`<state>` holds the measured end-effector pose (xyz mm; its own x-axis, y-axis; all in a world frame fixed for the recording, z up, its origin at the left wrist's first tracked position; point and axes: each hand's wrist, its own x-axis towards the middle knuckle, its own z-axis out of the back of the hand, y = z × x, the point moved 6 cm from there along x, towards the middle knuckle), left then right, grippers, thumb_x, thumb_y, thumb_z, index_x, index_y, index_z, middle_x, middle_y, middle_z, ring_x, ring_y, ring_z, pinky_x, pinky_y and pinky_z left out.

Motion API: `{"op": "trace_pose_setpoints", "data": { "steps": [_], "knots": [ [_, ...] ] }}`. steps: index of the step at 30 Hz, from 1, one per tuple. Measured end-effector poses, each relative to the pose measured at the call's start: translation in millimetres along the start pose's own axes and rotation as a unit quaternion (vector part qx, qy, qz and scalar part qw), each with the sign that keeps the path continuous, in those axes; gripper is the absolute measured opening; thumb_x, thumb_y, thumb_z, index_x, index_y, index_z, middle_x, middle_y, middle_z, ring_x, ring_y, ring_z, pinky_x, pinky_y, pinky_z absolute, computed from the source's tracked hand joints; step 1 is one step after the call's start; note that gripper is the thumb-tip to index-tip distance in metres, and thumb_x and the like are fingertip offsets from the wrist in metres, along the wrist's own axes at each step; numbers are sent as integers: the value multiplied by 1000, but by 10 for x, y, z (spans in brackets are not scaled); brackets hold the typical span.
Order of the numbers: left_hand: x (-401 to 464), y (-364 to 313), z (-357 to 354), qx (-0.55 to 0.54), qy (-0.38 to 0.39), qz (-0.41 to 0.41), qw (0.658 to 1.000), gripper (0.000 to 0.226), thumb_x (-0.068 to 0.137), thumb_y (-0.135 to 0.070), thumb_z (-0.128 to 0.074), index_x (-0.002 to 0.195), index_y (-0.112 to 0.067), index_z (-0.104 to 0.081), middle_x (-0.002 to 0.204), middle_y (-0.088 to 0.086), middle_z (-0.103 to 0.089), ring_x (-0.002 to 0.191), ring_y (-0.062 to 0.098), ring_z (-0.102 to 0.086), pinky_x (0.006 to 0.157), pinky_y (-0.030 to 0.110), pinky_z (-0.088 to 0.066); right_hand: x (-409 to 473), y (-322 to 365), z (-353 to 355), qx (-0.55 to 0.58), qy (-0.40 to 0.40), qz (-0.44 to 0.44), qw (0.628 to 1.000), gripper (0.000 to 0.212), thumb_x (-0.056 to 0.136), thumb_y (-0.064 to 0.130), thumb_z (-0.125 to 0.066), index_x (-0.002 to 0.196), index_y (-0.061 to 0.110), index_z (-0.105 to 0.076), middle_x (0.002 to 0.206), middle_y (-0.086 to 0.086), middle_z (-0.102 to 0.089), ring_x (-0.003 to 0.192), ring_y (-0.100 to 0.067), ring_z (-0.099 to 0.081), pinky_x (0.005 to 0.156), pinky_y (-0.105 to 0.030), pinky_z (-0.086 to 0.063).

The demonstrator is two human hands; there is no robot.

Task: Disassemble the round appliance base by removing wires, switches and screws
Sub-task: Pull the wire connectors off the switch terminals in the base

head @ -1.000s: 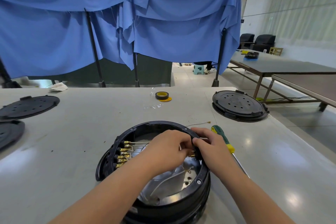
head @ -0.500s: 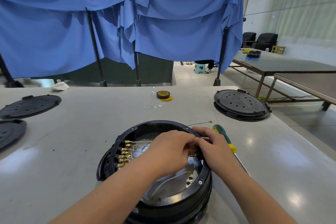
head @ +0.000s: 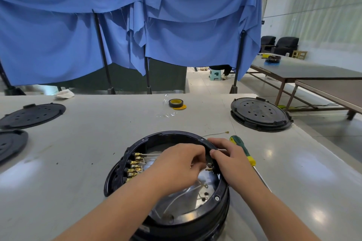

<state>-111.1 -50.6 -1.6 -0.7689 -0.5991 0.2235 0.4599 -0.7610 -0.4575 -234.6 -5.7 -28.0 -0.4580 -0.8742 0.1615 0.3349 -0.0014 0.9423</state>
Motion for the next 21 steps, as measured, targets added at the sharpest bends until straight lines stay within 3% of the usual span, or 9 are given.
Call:
{"op": "trace_pose_setpoints", "data": {
  "steps": [8,14,16,18,21],
  "knots": [
    [22,-37,18,-22,-30,-22,999,9,89,-28,-60,89,-23,-67,88,-10,-60,88,7,-54,82,36,-48,-5,13,-1,6,0,10,1000,36,86,1,-53,94,34,-64,95,11,-69,94,-11,-65,83,-30,-53],
    [34,-57,165,-55,-104,-30,993,7,85,-25,-67,87,-22,-72,85,-9,-59,81,6,-55,78,30,-48,-1,-5,4,-3,-12,6,1000,31,85,5,-56,103,28,-66,103,8,-69,99,-9,-63,90,-35,-52],
    [18,-57,240,-86,-142,-32,986,6,83,-22,-70,87,-22,-74,81,-9,-59,75,5,-56,73,26,-49,-15,19,30,-29,-32,34,998,31,83,8,-59,105,28,-66,109,9,-66,104,-5,-59,92,-26,-48],
    [-10,-58,320,-108,-180,-32,977,7,82,-20,-71,86,-24,-75,79,-10,-61,72,5,-58,67,17,-47,-51,113,53,-58,-46,94,993,30,81,10,-63,102,31,-67,106,13,-65,104,2,-57,87,-9,-41],
    [-57,-42,399,-153,-216,-21,964,7,81,-18,-73,85,-24,-74,76,-11,-67,70,4,-62,59,10,-46,-104,247,45,-63,-30,161,984,25,78,10,-69,90,32,-70,93,14,-70,97,0,-62,82,-8,-43]
  ]
}}
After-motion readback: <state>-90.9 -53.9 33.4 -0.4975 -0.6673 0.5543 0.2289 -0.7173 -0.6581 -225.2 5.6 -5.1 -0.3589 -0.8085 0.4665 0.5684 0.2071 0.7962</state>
